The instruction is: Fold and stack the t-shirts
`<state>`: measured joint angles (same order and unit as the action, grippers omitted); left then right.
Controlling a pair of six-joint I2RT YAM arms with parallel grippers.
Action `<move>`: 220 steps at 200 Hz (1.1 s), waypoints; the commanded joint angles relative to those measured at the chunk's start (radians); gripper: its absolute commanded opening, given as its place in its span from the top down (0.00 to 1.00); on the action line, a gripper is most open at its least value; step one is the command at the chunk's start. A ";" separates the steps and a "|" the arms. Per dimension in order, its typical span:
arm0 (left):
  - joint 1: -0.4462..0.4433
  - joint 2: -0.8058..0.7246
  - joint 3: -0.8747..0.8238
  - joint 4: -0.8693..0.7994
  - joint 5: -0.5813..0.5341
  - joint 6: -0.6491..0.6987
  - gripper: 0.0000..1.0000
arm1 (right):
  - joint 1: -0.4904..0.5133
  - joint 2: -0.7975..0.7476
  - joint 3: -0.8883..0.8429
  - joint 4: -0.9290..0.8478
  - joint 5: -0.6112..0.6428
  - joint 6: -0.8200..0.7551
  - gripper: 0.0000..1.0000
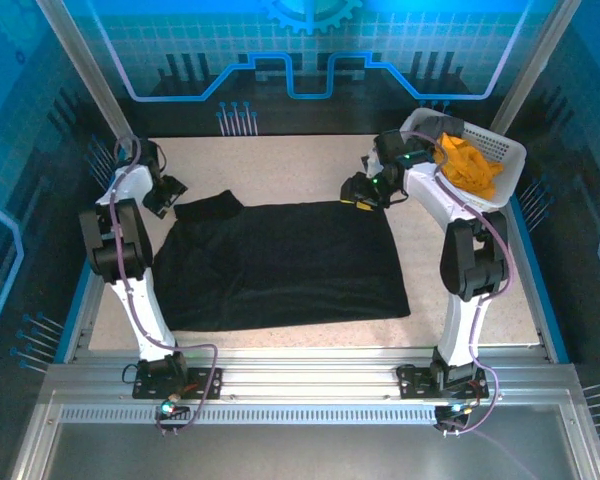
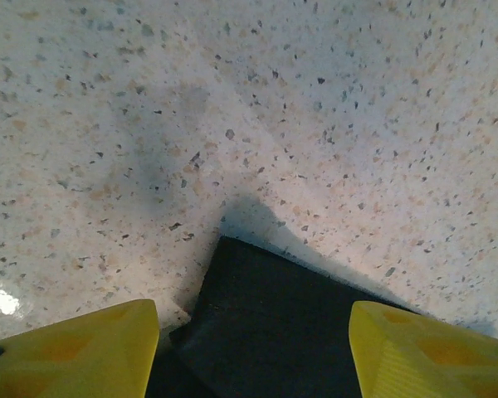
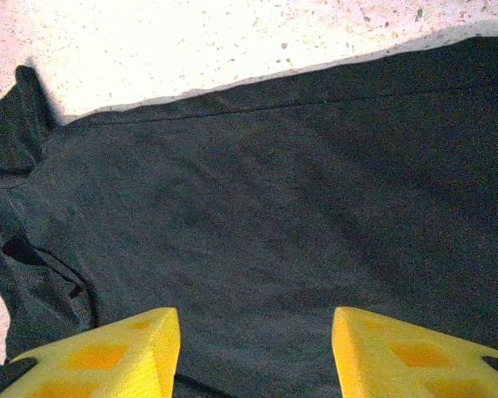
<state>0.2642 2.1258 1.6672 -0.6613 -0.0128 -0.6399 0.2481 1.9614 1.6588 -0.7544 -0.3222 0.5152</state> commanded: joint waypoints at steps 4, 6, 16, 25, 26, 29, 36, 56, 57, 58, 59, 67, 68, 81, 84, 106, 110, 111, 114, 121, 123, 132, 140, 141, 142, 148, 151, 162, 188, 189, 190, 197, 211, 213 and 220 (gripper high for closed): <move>-0.011 0.020 -0.005 -0.058 0.012 0.053 0.41 | -0.010 0.033 0.058 -0.034 -0.018 -0.008 0.47; -0.011 0.021 -0.005 -0.062 0.008 0.053 0.41 | -0.011 0.034 0.059 -0.034 -0.018 -0.007 0.47; -0.013 0.026 -0.017 -0.055 0.008 0.044 0.42 | -0.011 0.044 0.066 -0.031 -0.018 -0.002 0.47; -0.014 0.031 -0.029 -0.038 0.013 0.039 0.45 | -0.012 0.052 0.074 -0.030 -0.018 0.001 0.47; -0.014 0.031 -0.030 -0.036 0.013 0.038 0.45 | -0.012 0.053 0.074 -0.030 -0.019 0.002 0.47; -0.014 0.034 -0.030 -0.032 0.014 0.036 0.46 | -0.011 0.056 0.076 -0.029 -0.021 0.003 0.47; -0.016 0.045 -0.027 -0.027 0.020 0.034 0.47 | -0.012 0.063 0.082 -0.029 -0.022 0.006 0.48; -0.023 0.083 0.014 -0.028 0.044 0.036 0.53 | -0.012 0.069 0.080 -0.029 -0.001 0.018 0.48; -0.024 0.085 0.018 -0.029 0.044 0.036 0.53 | -0.011 0.068 0.080 -0.029 0.000 0.019 0.48; -0.024 0.087 0.021 -0.031 0.045 0.037 0.54 | -0.012 0.067 0.079 -0.029 0.003 0.020 0.48; -0.025 0.090 0.025 -0.034 0.046 0.038 0.54 | -0.012 0.067 0.079 -0.029 0.004 0.021 0.48; -0.032 0.108 0.053 -0.058 0.042 0.041 0.56 | -0.012 0.064 0.072 -0.029 0.021 0.027 0.48; -0.033 0.109 0.057 -0.061 0.040 0.041 0.57 | -0.011 0.064 0.071 -0.029 0.024 0.028 0.48; -0.041 0.131 0.099 -0.090 0.030 0.044 0.62 | -0.012 0.056 0.056 -0.024 0.050 0.045 0.48; -0.043 0.134 0.103 -0.091 0.028 0.043 0.64 | -0.013 0.055 0.052 -0.023 0.061 0.049 0.48; -0.046 0.141 0.125 -0.085 0.027 0.027 0.80 | -0.019 0.045 0.023 -0.007 0.126 0.089 0.48; -0.047 0.141 0.131 -0.086 0.025 0.025 0.84 | -0.019 0.042 0.018 -0.002 0.138 0.097 0.48; -0.047 0.141 0.133 -0.087 0.024 0.025 0.85 | -0.019 0.041 0.016 0.000 0.142 0.098 0.48; -0.048 0.140 0.137 -0.085 0.024 0.026 0.88 | -0.021 0.041 0.011 0.003 0.150 0.104 0.48; -0.052 0.136 0.147 -0.077 0.021 0.032 0.94 | -0.024 0.038 0.000 0.014 0.178 0.118 0.48; -0.054 0.133 0.151 -0.074 0.020 0.034 0.95 | -0.024 0.037 -0.004 0.015 0.188 0.121 0.48; -0.063 0.123 0.168 -0.063 0.013 0.049 0.99 | -0.026 0.034 -0.021 0.034 0.229 0.139 0.48; -0.074 0.114 0.183 -0.055 0.008 0.061 1.00 | -0.029 0.029 -0.039 0.058 0.263 0.157 0.48; -0.075 0.111 0.184 -0.054 0.007 0.063 1.00 | -0.030 0.028 -0.042 0.063 0.266 0.160 0.48; -0.077 0.110 0.186 -0.052 0.006 0.065 1.00 | -0.030 0.027 -0.045 0.065 0.271 0.162 0.48; -0.085 0.101 0.194 -0.042 0.003 0.072 1.00 | -0.035 0.026 -0.060 0.088 0.294 0.177 0.48; -0.088 0.097 0.197 -0.037 0.002 0.075 1.00 | -0.037 0.026 -0.067 0.099 0.304 0.185 0.48; -0.100 0.076 0.202 -0.010 0.007 0.081 1.00 | -0.049 0.029 -0.088 0.139 0.333 0.208 0.48; -0.117 0.018 0.170 0.092 0.053 0.077 1.00 | -0.076 0.056 -0.093 0.215 0.376 0.249 0.48; -0.118 0.016 0.168 0.099 0.057 0.076 1.00 | -0.078 0.058 -0.092 0.216 0.377 0.249 0.48; -0.118 0.014 0.166 0.105 0.060 0.076 1.00 | -0.079 0.059 -0.092 0.220 0.379 0.248 0.48; -0.122 0.001 0.152 0.138 0.079 0.079 1.00 | -0.083 0.074 -0.074 0.230 0.389 0.242 0.48; -0.129 -0.013 0.148 0.161 0.099 0.093 1.00 | -0.085 0.127 -0.003 0.190 0.415 0.217 0.49; -0.129 -0.015 0.149 0.161 0.100 0.096 1.00 | -0.087 0.136 0.011 0.181 0.417 0.215 0.49; -0.131 -0.020 0.148 0.162 0.107 0.098 1.00 | -0.086 0.170 0.056 0.146 0.428 0.205 0.50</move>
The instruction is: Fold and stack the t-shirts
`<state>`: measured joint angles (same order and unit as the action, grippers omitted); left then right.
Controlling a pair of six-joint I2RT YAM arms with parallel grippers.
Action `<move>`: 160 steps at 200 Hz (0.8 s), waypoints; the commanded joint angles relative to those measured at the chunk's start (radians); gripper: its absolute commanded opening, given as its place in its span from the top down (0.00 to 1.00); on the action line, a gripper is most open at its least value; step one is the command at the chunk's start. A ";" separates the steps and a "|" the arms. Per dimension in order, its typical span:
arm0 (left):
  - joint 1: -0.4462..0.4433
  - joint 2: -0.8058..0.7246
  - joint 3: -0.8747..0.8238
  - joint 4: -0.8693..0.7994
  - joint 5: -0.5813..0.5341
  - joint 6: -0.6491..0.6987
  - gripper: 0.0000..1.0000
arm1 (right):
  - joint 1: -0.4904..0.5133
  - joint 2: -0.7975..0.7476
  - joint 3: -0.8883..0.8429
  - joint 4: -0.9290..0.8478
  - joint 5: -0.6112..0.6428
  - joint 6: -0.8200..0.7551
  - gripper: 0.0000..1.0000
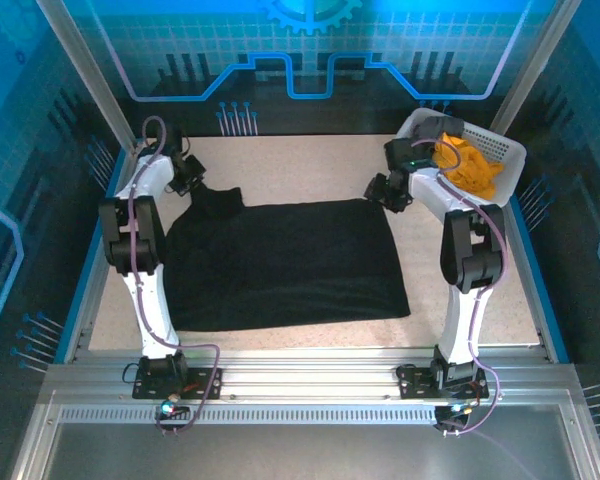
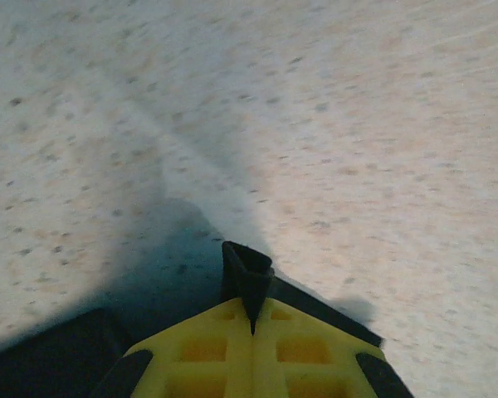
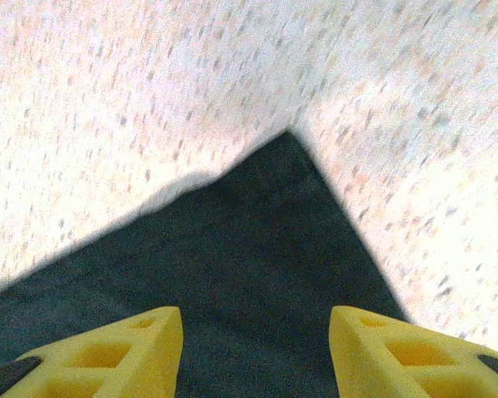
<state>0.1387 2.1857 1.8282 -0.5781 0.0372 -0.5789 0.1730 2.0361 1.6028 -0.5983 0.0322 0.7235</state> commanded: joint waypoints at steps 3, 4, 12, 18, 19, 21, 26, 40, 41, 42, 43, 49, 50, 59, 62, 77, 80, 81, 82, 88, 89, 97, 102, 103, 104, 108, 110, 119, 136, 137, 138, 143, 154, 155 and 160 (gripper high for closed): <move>-0.005 -0.083 -0.014 0.082 0.061 0.037 1.00 | -0.011 0.110 0.127 -0.023 0.076 -0.006 0.50; -0.005 -0.084 -0.016 0.084 0.063 0.037 1.00 | -0.011 0.114 0.132 -0.027 0.076 -0.008 0.50; -0.005 -0.098 -0.030 0.103 0.071 0.038 1.00 | -0.011 0.145 0.167 -0.055 0.086 -0.017 0.51; -0.005 -0.110 -0.044 0.125 0.080 0.039 1.00 | -0.012 0.164 0.186 -0.075 0.094 -0.014 0.51; -0.005 -0.112 -0.047 0.128 0.081 0.039 1.00 | -0.012 0.167 0.189 -0.078 0.094 -0.015 0.51; -0.005 -0.116 -0.052 0.138 0.085 0.039 1.00 | -0.011 0.172 0.194 -0.082 0.096 -0.014 0.51; -0.005 -0.127 -0.068 0.159 0.093 0.039 1.00 | -0.013 0.183 0.202 -0.088 0.094 -0.014 0.52; -0.005 -0.150 -0.098 0.212 0.120 0.042 1.00 | -0.008 0.204 0.217 -0.103 0.102 -0.012 0.52; -0.005 -0.152 -0.098 0.215 0.122 0.043 1.00 | -0.009 0.205 0.218 -0.104 0.103 -0.011 0.52; -0.005 -0.154 -0.100 0.219 0.124 0.043 1.00 | -0.009 0.207 0.219 -0.104 0.104 -0.011 0.52; -0.005 -0.155 -0.102 0.221 0.126 0.043 1.00 | -0.008 0.207 0.219 -0.104 0.104 -0.011 0.52; -0.005 -0.162 -0.107 0.231 0.134 0.046 1.00 | -0.007 0.215 0.223 -0.104 0.104 -0.011 0.52; -0.005 -0.163 -0.107 0.231 0.135 0.047 1.00 | -0.006 0.216 0.224 -0.104 0.104 -0.011 0.52; -0.005 -0.165 -0.104 0.221 0.134 0.046 1.00 | -0.005 0.227 0.230 -0.104 0.106 -0.014 0.52; -0.005 -0.165 -0.103 0.214 0.134 0.045 1.00 | -0.003 0.231 0.235 -0.104 0.105 -0.015 0.52; -0.005 -0.172 -0.111 0.197 0.135 0.045 1.00 | -0.003 0.261 0.260 -0.111 0.106 -0.026 0.52; -0.005 -0.175 -0.116 0.198 0.136 0.044 1.00 | -0.003 0.268 0.267 -0.114 0.105 -0.028 0.52; -0.005 -0.176 -0.119 0.198 0.135 0.043 1.00 | -0.004 0.269 0.270 -0.115 0.105 -0.029 0.52; -0.005 -0.178 -0.121 0.199 0.136 0.042 1.00 | -0.004 0.271 0.271 -0.116 0.105 -0.030 0.52; -0.005 -0.185 -0.134 0.203 0.137 0.037 1.00 | -0.003 0.284 0.286 -0.121 0.103 -0.037 0.52; -0.005 -0.186 -0.136 0.204 0.137 0.037 1.00 | -0.003 0.284 0.289 -0.122 0.103 -0.037 0.52; -0.005 -0.197 -0.153 0.208 0.137 0.032 1.00 | -0.001 0.311 0.308 -0.138 0.100 -0.044 0.53; -0.006 -0.204 -0.162 0.209 0.135 0.031 1.00 | 0.000 0.323 0.320 -0.152 0.105 -0.045 0.54; -0.006 -0.205 -0.163 0.209 0.136 0.030 1.00 | 0.001 0.325 0.322 -0.155 0.107 -0.045 0.54; -0.005 -0.206 -0.165 0.208 0.135 0.030 1.00 | 0.001 0.327 0.325 -0.158 0.108 -0.045 0.55; -0.005 -0.210 -0.170 0.207 0.135 0.028 1.00 | 0.004 0.330 0.335 -0.172 0.119 -0.046 0.55; -0.005 -0.212 -0.173 0.206 0.134 0.027 1.00 | 0.006 0.331 0.337 -0.180 0.125 -0.047 0.55; -0.005 -0.222 -0.182 0.204 0.132 0.026 1.00 | 0.015 0.313 0.329 -0.181 0.166 -0.061 0.56; -0.005 -0.238 -0.197 0.205 0.137 0.018 1.00 | 0.026 0.227 0.251 -0.071 0.173 -0.119 0.54; -0.005 -0.239 -0.196 0.204 0.137 0.017 1.00 | 0.026 0.224 0.249 -0.067 0.173 -0.122 0.54; -0.005 -0.240 -0.197 0.204 0.138 0.017 1.00 | 0.026 0.221 0.248 -0.062 0.174 -0.125 0.54; -0.005 -0.244 -0.200 0.201 0.139 0.015 1.00 | 0.025 0.205 0.247 -0.051 0.180 -0.142 0.53; -0.005 -0.255 -0.209 0.202 0.142 0.011 1.00 | 0.020 0.191 0.274 -0.047 0.193 -0.179 0.53; -0.005 -0.256 -0.210 0.203 0.143 0.010 1.00 | 0.020 0.191 0.278 -0.048 0.195 -0.182 0.53; -0.005 -0.261 -0.217 0.204 0.145 0.009 1.00 | 0.016 0.193 0.300 -0.054 0.202 -0.197 0.53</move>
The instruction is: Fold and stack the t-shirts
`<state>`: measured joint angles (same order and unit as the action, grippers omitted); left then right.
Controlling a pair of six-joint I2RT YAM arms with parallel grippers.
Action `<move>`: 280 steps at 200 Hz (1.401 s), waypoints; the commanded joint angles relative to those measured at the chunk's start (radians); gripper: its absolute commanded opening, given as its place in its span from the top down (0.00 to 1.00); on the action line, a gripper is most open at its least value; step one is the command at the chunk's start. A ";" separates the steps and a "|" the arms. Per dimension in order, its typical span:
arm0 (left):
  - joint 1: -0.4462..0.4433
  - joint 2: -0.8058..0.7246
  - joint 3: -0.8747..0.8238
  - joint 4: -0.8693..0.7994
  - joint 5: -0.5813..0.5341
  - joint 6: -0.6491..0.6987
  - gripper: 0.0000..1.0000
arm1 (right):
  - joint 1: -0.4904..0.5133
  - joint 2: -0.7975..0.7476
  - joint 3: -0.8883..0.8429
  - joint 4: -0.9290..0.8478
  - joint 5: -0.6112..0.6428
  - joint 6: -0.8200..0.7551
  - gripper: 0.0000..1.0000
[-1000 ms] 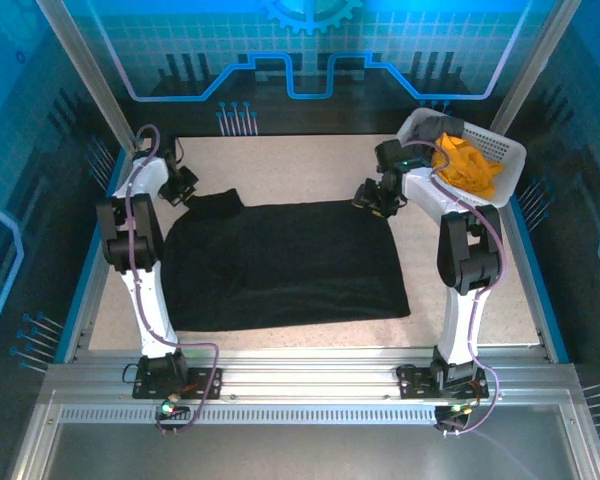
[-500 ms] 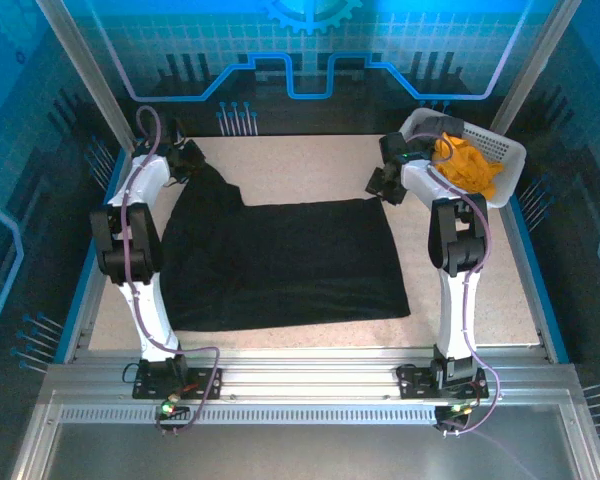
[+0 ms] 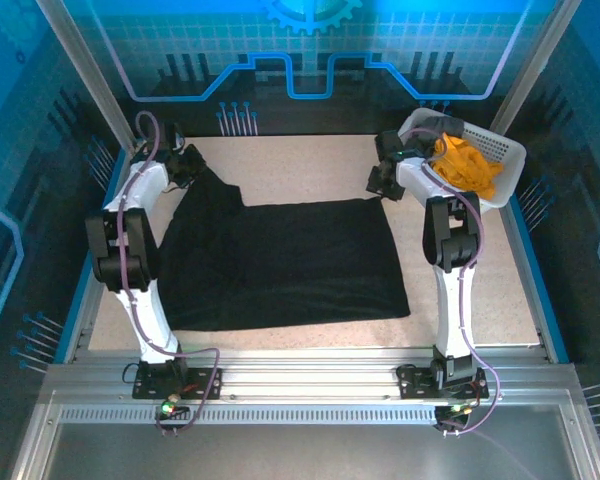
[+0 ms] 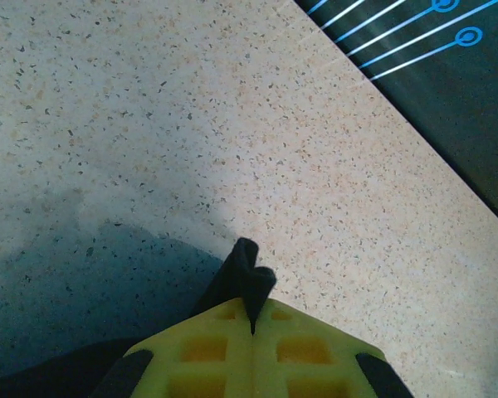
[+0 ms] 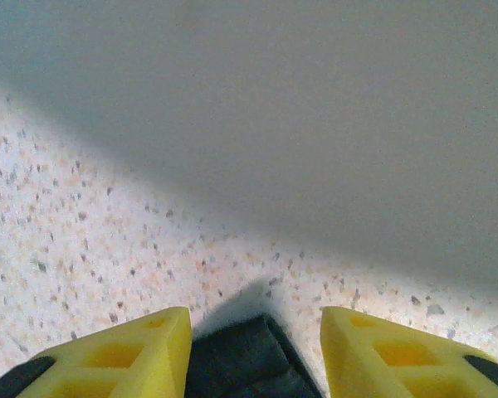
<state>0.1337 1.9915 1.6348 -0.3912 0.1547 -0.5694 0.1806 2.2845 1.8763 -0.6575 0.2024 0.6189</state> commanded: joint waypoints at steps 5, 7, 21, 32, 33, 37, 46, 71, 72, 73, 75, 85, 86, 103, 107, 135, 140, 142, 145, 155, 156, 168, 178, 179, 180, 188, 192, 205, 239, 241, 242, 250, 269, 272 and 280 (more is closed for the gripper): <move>0.000 -0.073 -0.029 0.019 0.028 -0.003 1.00 | 0.003 -0.047 0.054 -0.004 0.035 -0.107 0.53; 0.000 -0.075 -0.032 0.019 0.028 -0.004 1.00 | 0.000 -0.043 0.066 -0.010 0.036 -0.113 0.53; 0.000 -0.088 -0.049 0.027 0.028 -0.012 1.00 | -0.021 0.004 0.170 -0.063 0.055 -0.137 0.53; 0.000 -0.094 -0.059 0.029 0.029 -0.016 1.00 | -0.043 0.036 0.247 -0.102 0.065 -0.139 0.53; 0.000 -0.094 -0.060 0.028 0.029 -0.018 1.00 | -0.044 0.036 0.253 -0.103 0.065 -0.139 0.53; 0.000 -0.094 -0.062 0.028 0.031 -0.019 1.00 | -0.053 0.064 0.272 -0.110 0.062 -0.137 0.53; 0.000 -0.098 -0.067 0.026 0.032 -0.020 1.00 | -0.073 0.096 0.323 -0.123 0.056 -0.133 0.53; 0.000 -0.110 -0.076 0.020 0.037 -0.018 1.00 | -0.119 0.203 0.517 -0.210 0.016 -0.128 0.54; 0.000 -0.111 -0.076 0.018 0.037 -0.018 1.00 | -0.120 0.206 0.520 -0.214 0.014 -0.129 0.54; -0.001 -0.111 -0.077 0.018 0.037 -0.017 1.00 | -0.120 0.211 0.529 -0.217 0.013 -0.129 0.54; -0.001 -0.112 -0.077 0.017 0.037 -0.017 1.00 | -0.121 0.218 0.545 -0.225 0.013 -0.130 0.54; 0.000 -0.118 -0.078 0.009 0.036 -0.014 1.00 | -0.124 0.243 0.601 -0.258 0.001 -0.138 0.54; 0.000 -0.118 -0.078 0.009 0.036 -0.014 1.00 | -0.125 0.244 0.604 -0.260 -0.002 -0.139 0.54; 0.000 -0.127 -0.077 -0.002 0.035 -0.009 1.00 | -0.109 0.216 0.582 -0.238 -0.044 -0.164 0.54; 0.000 -0.129 -0.078 -0.005 0.035 -0.008 1.00 | -0.102 0.202 0.563 -0.225 -0.053 -0.171 0.54; 0.006 -0.136 -0.070 -0.061 -0.005 -0.009 1.00 | -0.043 0.086 0.426 -0.171 -0.045 -0.205 0.52; 0.011 -0.138 -0.074 -0.073 -0.015 -0.013 1.00 | -0.034 0.066 0.401 -0.173 -0.031 -0.200 0.52; 0.014 -0.140 -0.075 -0.077 -0.016 -0.016 1.00 | -0.030 0.057 0.394 -0.173 -0.026 -0.197 0.52; 0.018 -0.140 -0.079 -0.079 -0.017 -0.019 1.00 | -0.024 0.048 0.374 -0.170 -0.020 -0.196 0.52; 0.035 -0.148 -0.101 -0.081 -0.023 -0.033 1.00 | -0.010 -0.013 0.305 -0.147 0.000 -0.189 0.51; 0.037 -0.149 -0.103 -0.081 -0.025 -0.034 1.00 | -0.008 -0.017 0.296 -0.143 0.003 -0.189 0.50; 0.058 -0.159 -0.131 -0.075 -0.032 -0.048 1.00 | 0.011 -0.068 0.203 -0.105 0.025 -0.189 0.49; 0.075 -0.163 -0.147 -0.074 -0.038 -0.054 1.00 | 0.022 -0.084 0.151 -0.090 0.027 -0.187 0.49; 0.076 -0.162 -0.148 -0.074 -0.038 -0.054 1.00 | 0.023 -0.085 0.147 -0.090 0.027 -0.185 0.49; 0.078 -0.162 -0.149 -0.074 -0.039 -0.054 1.00 | 0.024 -0.085 0.143 -0.090 0.026 -0.184 0.49; 0.090 -0.158 -0.154 -0.079 -0.040 -0.056 1.00 | 0.031 -0.081 0.124 -0.096 0.022 -0.183 0.48; 0.097 -0.156 -0.156 -0.080 -0.039 -0.056 1.00 | 0.037 -0.076 0.118 -0.099 0.021 -0.183 0.48; 0.117 -0.147 -0.155 -0.082 -0.038 -0.053 1.00 | 0.052 -0.060 0.095 -0.101 0.034 -0.191 0.49; 0.179 -0.134 -0.139 -0.080 -0.023 -0.047 1.00 | 0.072 0.020 0.131 -0.141 0.076 -0.207 0.50; 0.181 -0.134 -0.138 -0.080 -0.023 -0.047 1.00 | 0.073 0.026 0.137 -0.146 0.080 -0.208 0.50; 0.183 -0.134 -0.138 -0.080 -0.022 -0.047 1.00 | 0.074 0.030 0.140 -0.148 0.081 -0.209 0.50; 0.197 -0.132 -0.135 -0.079 -0.020 -0.048 1.00 | 0.074 0.050 0.165 -0.163 0.089 -0.214 0.50; 0.224 -0.126 -0.128 -0.078 -0.018 -0.045 1.00 | 0.080 0.115 0.231 -0.192 0.091 -0.230 0.50; 0.226 -0.125 -0.127 -0.078 -0.017 -0.042 1.00 | 0.081 0.123 0.242 -0.199 0.093 -0.231 0.50; 0.235 -0.120 -0.122 -0.080 -0.017 -0.038 1.00 | 0.082 0.143 0.272 -0.218 0.096 -0.233 0.50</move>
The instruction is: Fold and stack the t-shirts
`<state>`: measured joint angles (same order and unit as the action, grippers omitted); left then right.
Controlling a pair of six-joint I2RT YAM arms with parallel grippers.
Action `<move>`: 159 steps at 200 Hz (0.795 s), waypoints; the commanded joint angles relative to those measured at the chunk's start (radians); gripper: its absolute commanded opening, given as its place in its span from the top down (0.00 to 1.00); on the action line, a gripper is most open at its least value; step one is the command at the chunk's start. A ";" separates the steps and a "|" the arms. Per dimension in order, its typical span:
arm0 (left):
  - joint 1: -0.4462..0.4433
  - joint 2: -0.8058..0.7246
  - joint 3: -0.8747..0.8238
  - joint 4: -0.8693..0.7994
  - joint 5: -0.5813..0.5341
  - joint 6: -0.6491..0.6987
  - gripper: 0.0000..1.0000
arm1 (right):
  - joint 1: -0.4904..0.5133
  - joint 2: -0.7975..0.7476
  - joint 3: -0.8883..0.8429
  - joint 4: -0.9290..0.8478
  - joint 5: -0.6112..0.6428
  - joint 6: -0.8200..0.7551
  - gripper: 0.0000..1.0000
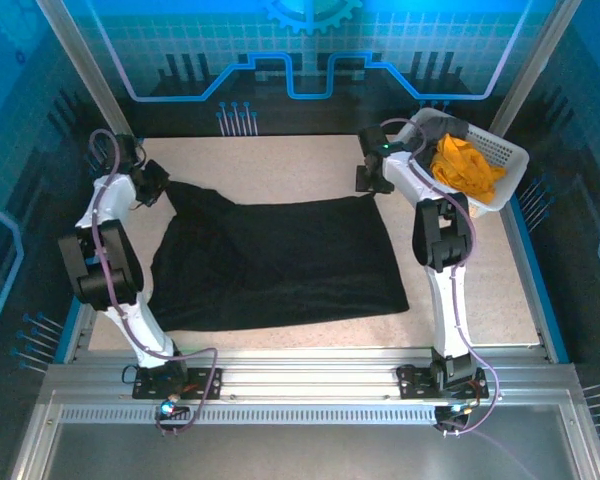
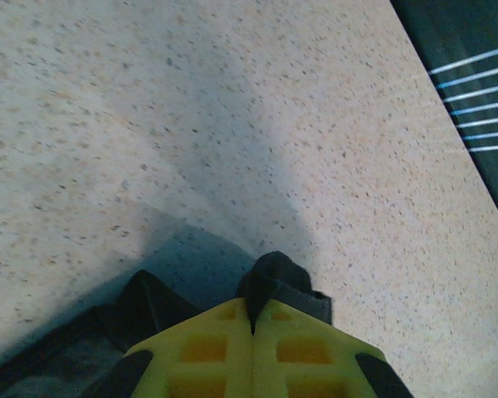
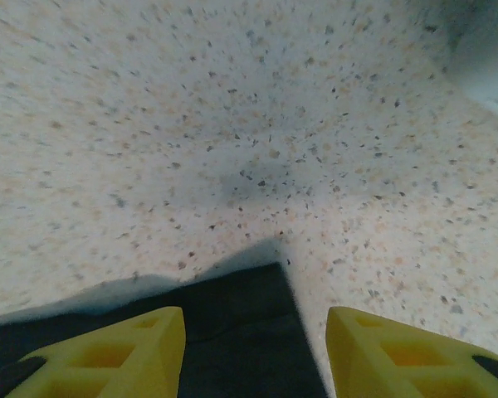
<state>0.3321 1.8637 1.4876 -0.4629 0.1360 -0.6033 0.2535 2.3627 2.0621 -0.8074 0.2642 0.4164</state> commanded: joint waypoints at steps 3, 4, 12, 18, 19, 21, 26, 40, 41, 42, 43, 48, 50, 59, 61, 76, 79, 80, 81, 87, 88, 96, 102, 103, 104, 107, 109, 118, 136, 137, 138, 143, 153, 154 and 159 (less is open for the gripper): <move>0.040 0.009 0.027 -0.009 0.002 -0.002 1.00 | 0.009 0.070 0.097 -0.072 0.033 -0.030 0.50; 0.040 0.009 0.027 -0.008 0.003 -0.001 1.00 | 0.009 0.072 0.100 -0.073 0.032 -0.030 0.49; 0.047 0.015 0.032 -0.008 0.007 0.006 1.00 | 0.010 0.086 0.122 -0.082 0.026 -0.028 0.49; 0.049 0.021 0.035 -0.008 0.011 0.009 1.00 | 0.010 0.092 0.135 -0.084 0.019 -0.029 0.49; 0.050 0.022 0.036 -0.008 0.012 0.010 1.00 | 0.010 0.093 0.137 -0.085 0.017 -0.030 0.49; 0.051 0.024 0.038 -0.008 0.013 0.012 1.00 | 0.012 0.096 0.141 -0.085 0.015 -0.031 0.49; 0.051 0.029 0.042 -0.008 0.017 0.015 1.00 | 0.014 0.101 0.152 -0.085 0.010 -0.032 0.49; 0.051 0.046 0.051 -0.010 0.028 0.020 1.00 | 0.020 0.123 0.191 -0.096 0.002 -0.039 0.49; 0.051 0.047 0.052 -0.010 0.029 0.019 1.00 | 0.020 0.124 0.194 -0.097 0.000 -0.039 0.49; 0.051 0.048 0.052 -0.010 0.029 0.019 1.00 | 0.021 0.126 0.197 -0.098 -0.001 -0.040 0.49; 0.051 0.049 0.052 -0.010 0.030 0.018 1.00 | 0.021 0.128 0.200 -0.098 -0.003 -0.040 0.49; 0.051 0.054 0.053 -0.007 0.036 0.015 1.00 | 0.021 0.138 0.217 -0.104 -0.010 -0.041 0.49; 0.051 0.055 0.053 -0.007 0.037 0.014 1.00 | 0.023 0.141 0.223 -0.106 -0.012 -0.041 0.49; 0.050 0.061 0.053 -0.004 0.042 0.010 1.00 | 0.024 0.161 0.253 -0.117 -0.023 -0.042 0.49; 0.050 0.063 0.053 -0.004 0.043 0.009 1.00 | 0.025 0.165 0.260 -0.119 -0.024 -0.042 0.49; 0.047 0.066 0.048 0.003 0.047 0.002 1.00 | 0.031 0.193 0.300 -0.128 -0.039 -0.046 0.49; 0.046 0.066 0.048 0.004 0.047 0.001 1.00 | 0.031 0.197 0.306 -0.128 -0.042 -0.049 0.49; 0.047 0.066 0.047 0.004 0.048 0.001 1.00 | 0.032 0.199 0.308 -0.128 -0.044 -0.049 0.49; 0.047 0.067 0.048 0.004 0.048 0.000 1.00 | 0.032 0.200 0.310 -0.128 -0.045 -0.048 0.49; 0.044 0.069 0.048 0.003 0.047 0.000 1.00 | 0.035 0.211 0.323 -0.128 -0.053 -0.050 0.49; 0.045 0.069 0.048 0.003 0.048 0.000 1.00 | 0.035 0.212 0.325 -0.128 -0.054 -0.051 0.49; 0.043 0.071 0.049 0.003 0.047 0.000 1.00 | 0.039 0.226 0.344 -0.135 -0.060 -0.051 0.49; 0.041 0.071 0.049 0.003 0.047 -0.001 1.00 | 0.040 0.238 0.359 -0.141 -0.063 -0.051 0.49; 0.041 0.072 0.049 0.003 0.047 -0.002 1.00 | 0.040 0.240 0.361 -0.142 -0.064 -0.051 0.49; 0.041 0.072 0.049 0.003 0.047 -0.002 1.00 | 0.040 0.242 0.364 -0.143 -0.064 -0.050 0.49; 0.040 0.072 0.051 0.003 0.047 -0.002 1.00 | 0.042 0.247 0.370 -0.147 -0.067 -0.049 0.49; 0.039 0.072 0.051 0.003 0.046 -0.001 1.00 | 0.042 0.252 0.375 -0.150 -0.067 -0.048 0.49; 0.036 0.074 0.053 0.003 0.045 -0.003 1.00 | 0.043 0.270 0.392 -0.158 -0.071 -0.044 0.49; 0.032 0.075 0.057 0.003 0.043 -0.004 1.00 | 0.043 0.300 0.416 -0.167 -0.083 -0.037 0.51; 0.032 0.076 0.056 0.002 0.043 -0.004 1.00 | 0.043 0.301 0.417 -0.167 -0.084 -0.037 0.51; 0.032 0.075 0.057 0.002 0.043 -0.004 1.00 | 0.044 0.302 0.418 -0.167 -0.086 -0.037 0.51; 0.030 0.075 0.059 0.001 0.043 -0.005 1.00 | 0.043 0.308 0.423 -0.168 -0.090 -0.037 0.52; 0.028 0.077 0.062 -0.002 0.042 -0.006 1.00 | 0.044 0.322 0.435 -0.172 -0.096 -0.036 0.54; 0.028 0.077 0.063 -0.002 0.042 -0.006 1.00 | 0.044 0.323 0.437 -0.173 -0.096 -0.036 0.55; 0.027 0.077 0.064 -0.003 0.042 -0.006 1.00 | 0.043 0.327 0.443 -0.178 -0.097 -0.035 0.56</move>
<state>0.3702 1.9202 1.5143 -0.4660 0.1589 -0.6029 0.2890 2.6461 2.4546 -0.9337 0.2020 0.3832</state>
